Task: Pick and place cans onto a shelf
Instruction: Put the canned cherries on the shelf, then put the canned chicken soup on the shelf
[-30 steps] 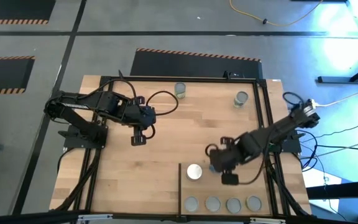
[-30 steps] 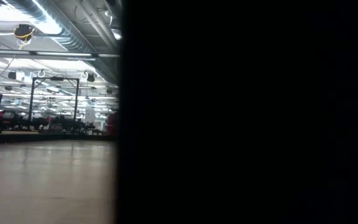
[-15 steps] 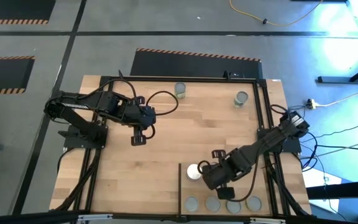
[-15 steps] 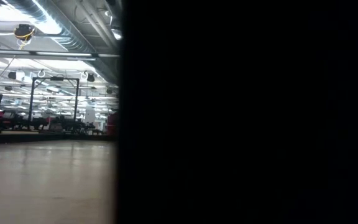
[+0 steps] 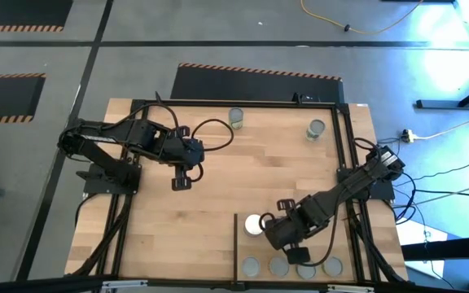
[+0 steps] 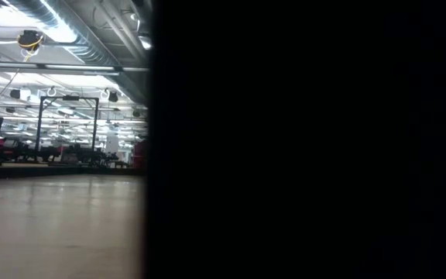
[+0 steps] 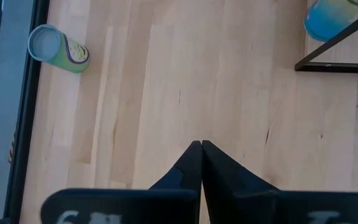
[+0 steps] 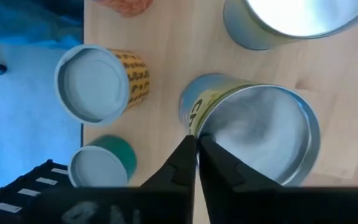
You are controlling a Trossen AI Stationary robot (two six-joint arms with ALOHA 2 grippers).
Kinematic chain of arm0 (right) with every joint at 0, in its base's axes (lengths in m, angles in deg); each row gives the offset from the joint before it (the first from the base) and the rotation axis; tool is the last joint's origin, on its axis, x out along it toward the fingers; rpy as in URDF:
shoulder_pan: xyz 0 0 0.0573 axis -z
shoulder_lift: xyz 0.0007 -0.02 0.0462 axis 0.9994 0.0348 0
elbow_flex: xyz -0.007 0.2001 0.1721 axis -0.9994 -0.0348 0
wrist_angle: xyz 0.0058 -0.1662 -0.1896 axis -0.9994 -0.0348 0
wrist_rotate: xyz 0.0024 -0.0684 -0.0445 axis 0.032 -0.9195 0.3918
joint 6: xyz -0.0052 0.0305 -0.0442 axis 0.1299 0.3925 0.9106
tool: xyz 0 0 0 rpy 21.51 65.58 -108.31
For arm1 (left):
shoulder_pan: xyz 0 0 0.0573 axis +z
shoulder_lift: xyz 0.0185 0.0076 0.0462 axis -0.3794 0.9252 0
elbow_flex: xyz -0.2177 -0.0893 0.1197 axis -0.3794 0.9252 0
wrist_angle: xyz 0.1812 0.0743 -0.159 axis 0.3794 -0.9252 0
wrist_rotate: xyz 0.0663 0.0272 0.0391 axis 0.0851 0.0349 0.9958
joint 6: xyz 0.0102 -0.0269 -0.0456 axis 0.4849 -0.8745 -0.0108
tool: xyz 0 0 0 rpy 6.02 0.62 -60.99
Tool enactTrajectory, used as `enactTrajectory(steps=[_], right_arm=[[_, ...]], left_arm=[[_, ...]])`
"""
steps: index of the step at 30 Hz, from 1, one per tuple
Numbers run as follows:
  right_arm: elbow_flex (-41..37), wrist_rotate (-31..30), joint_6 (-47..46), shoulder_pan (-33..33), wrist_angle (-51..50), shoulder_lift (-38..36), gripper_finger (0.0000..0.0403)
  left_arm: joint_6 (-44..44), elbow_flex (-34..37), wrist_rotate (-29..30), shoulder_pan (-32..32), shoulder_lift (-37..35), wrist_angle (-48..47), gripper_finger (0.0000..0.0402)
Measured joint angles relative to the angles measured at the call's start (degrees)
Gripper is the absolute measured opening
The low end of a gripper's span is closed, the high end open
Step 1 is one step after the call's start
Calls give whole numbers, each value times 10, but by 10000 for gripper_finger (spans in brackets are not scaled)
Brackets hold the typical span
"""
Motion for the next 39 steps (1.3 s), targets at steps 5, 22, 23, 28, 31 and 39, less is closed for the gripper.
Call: enactTrajectory(steps=[5, 22, 23, 28, 31, 39], right_arm=[[0, -5, -4, 0, 0, 0, 27], [7, 10, -34, 0, 13, 1, 29], [13, 12, -36, 0, 13, 1, 29], [74, -11, -34, 0, -15, 1, 24], [135, -49, -36, 0, -68, 1, 20], [294, -224, -94, 4, -217, -1, 19]], left_arm=[[0, 0, 0, 0, 0, 0, 0], [0, 0, 0, 0, 0, 0, 0], [0, 0, 0, 0, 0, 0, 0], [26, 0, 3, 4, 0, 0, 0], [73, 0, 36, 13, 0, 4, 0], [132, 0, 136, 51, 0, 52, 8]])
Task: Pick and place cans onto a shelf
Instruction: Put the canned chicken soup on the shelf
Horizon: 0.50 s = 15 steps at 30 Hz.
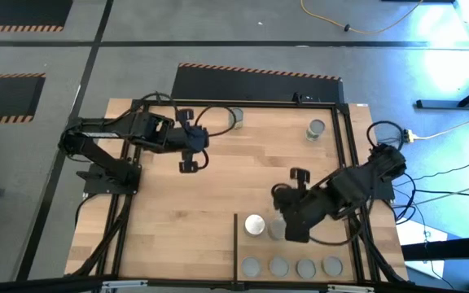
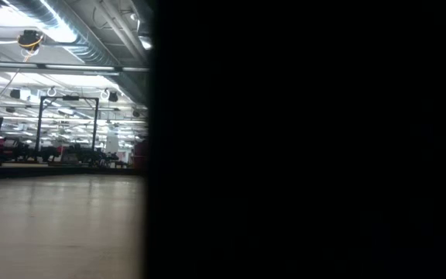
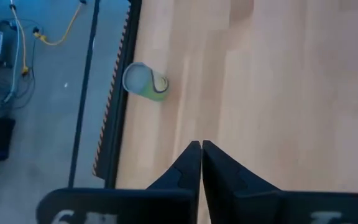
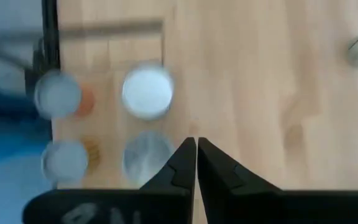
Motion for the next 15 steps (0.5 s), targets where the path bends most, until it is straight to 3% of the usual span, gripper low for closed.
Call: enactTrajectory(steps=[11, 15], right_arm=[[98, -248, 34, 0, 3, -9, 19], [113, -361, 15, 4, 5, -18, 19]], left_arm=[[61, 0, 14, 110, 43, 27, 45], [136, 0, -40, 155, 58, 58, 43]])
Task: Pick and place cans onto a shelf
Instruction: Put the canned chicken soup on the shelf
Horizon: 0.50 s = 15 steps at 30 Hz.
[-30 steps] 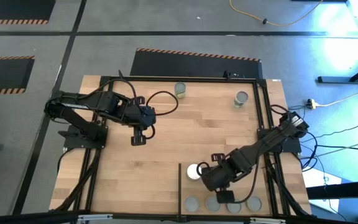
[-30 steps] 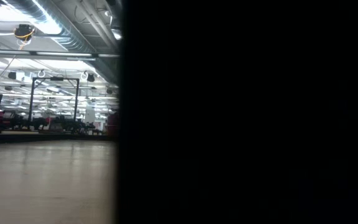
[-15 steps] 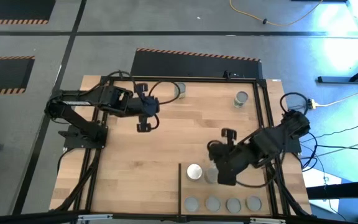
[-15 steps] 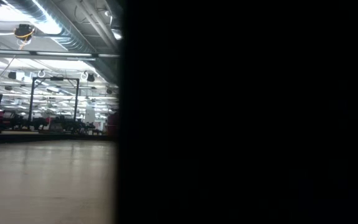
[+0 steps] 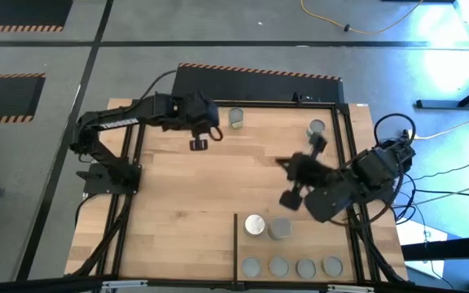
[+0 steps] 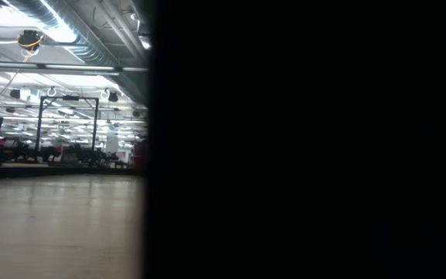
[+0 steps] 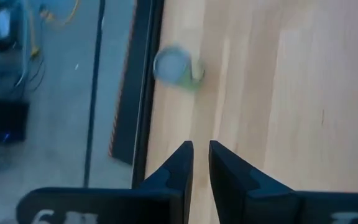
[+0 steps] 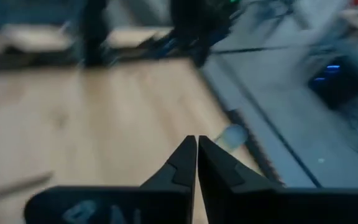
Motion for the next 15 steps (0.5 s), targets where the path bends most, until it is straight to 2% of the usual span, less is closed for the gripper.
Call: enactTrajectory(steps=[3, 6, 8, 11, 15], right_arm=[[-3, -52, -49, 18, -2, -20, 19], [-3, -57, -66, 50, -2, -36, 19], [-4, -57, -57, 77, -1, -42, 19], [-4, -65, -14, 122, -1, -51, 19], [-4, -68, 36, 188, -1, -62, 19]], left_arm=[[56, 1, -88, 37, 12, 43, 45], [138, -1, -206, 72, 25, 93, 45], [189, 1, -278, 100, 31, 94, 43], [224, -1, -323, 139, 52, 130, 42], [276, -1, -311, 185, 83, 148, 41]])
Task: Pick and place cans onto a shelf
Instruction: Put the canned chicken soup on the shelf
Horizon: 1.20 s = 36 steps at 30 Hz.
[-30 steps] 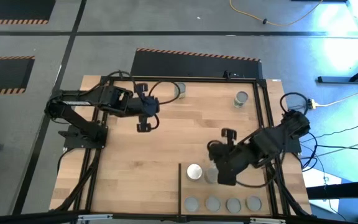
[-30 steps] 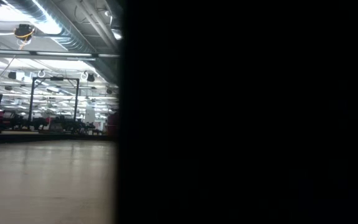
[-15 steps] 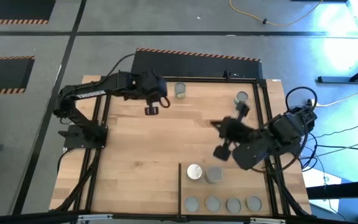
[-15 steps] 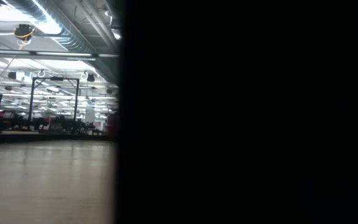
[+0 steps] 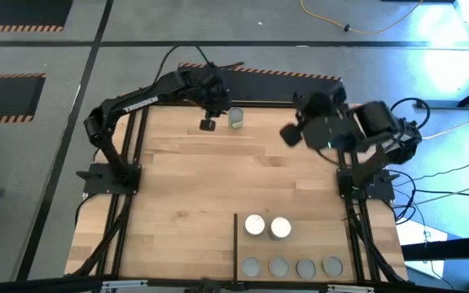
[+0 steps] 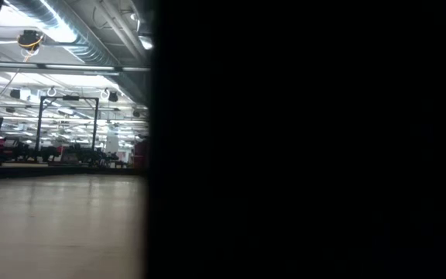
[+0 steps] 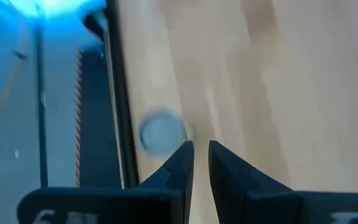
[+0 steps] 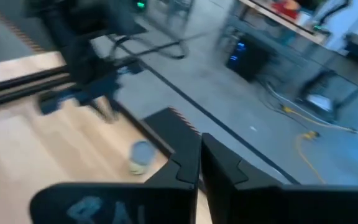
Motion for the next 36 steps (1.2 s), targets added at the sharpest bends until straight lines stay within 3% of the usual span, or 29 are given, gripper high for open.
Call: enactTrajectory(steps=[4, 11, 14, 20, 29, 32, 36], right_arm=[[0, 2, 49, 59, 0, -9, 19], [0, 3, 115, 142, 0, -18, 19], [0, 16, 131, 170, 0, -21, 19], [0, 18, 140, 200, 0, -21, 19], [0, 49, 147, 216, 0, -21, 19], [0, 49, 147, 216, 0, -21, 19], [0, 49, 147, 216, 0, -21, 19]], left_arm=[[25, 1, 39, 25, 26, 11, 41], [51, 1, 56, 31, 48, 18, 4], [70, 1, 65, 26, 53, 20, 11], [55, 1, 178, 15, 54, 63, 25], [58, 1, 96, 19, 85, 54, 29], [108, 1, 52, 19, 100, 49, 29], [176, 1, 48, 18, 113, 44, 29]])
